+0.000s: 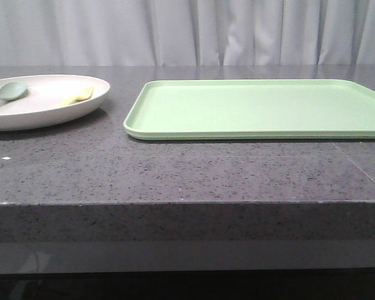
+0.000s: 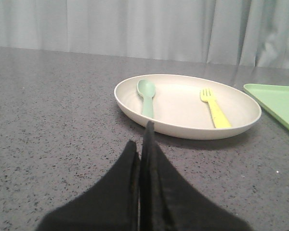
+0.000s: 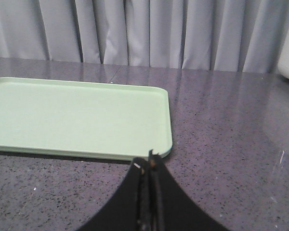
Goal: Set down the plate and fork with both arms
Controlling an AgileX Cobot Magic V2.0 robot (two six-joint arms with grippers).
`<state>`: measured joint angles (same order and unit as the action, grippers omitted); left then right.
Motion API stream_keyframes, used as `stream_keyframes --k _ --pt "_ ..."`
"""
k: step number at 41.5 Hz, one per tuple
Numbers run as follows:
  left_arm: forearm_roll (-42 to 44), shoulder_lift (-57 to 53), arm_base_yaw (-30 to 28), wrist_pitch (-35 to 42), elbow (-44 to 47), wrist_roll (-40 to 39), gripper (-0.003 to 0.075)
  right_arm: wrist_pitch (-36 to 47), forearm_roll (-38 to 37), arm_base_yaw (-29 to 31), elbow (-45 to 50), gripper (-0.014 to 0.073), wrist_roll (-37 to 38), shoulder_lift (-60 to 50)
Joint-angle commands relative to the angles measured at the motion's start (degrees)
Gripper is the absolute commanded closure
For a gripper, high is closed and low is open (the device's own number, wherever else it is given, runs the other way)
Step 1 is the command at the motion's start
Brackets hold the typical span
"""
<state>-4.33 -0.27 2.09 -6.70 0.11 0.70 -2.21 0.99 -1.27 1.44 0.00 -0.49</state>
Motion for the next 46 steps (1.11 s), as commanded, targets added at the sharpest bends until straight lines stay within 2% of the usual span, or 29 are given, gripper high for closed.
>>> stream_keyframes --k 1,14,19,26,37,46 --pt "0.03 -1.29 0.26 4.96 0.54 -0.7 0.0741 4.7 -0.38 0.27 -0.2 0.0662 -0.44 -1.16" --pt "-0.18 -1.29 0.26 8.09 0.54 -0.7 0.0741 9.64 -0.38 0.27 -0.2 0.0662 -0.44 -1.16" --pt "-3.07 -1.29 0.26 10.33 0.21 -0.7 0.0741 11.61 -0.32 0.27 -0.2 0.0662 -0.44 -1.16" --pt "-4.16 -1.29 0.26 9.79 -5.19 -0.7 0.0741 9.69 -0.32 0.27 -4.02 0.0662 -0.39 -1.16" --pt "-0.45 3.66 0.26 -5.07 -24.98 -0.7 0.0741 -5.76 -0.32 0.27 -21.26 0.0662 -0.39 1.48" --pt "0.07 15.27 0.26 -19.51 -38.83 -0.7 0.0741 -16.93 -0.32 0.27 -32.94 0.0662 -0.39 9.37"
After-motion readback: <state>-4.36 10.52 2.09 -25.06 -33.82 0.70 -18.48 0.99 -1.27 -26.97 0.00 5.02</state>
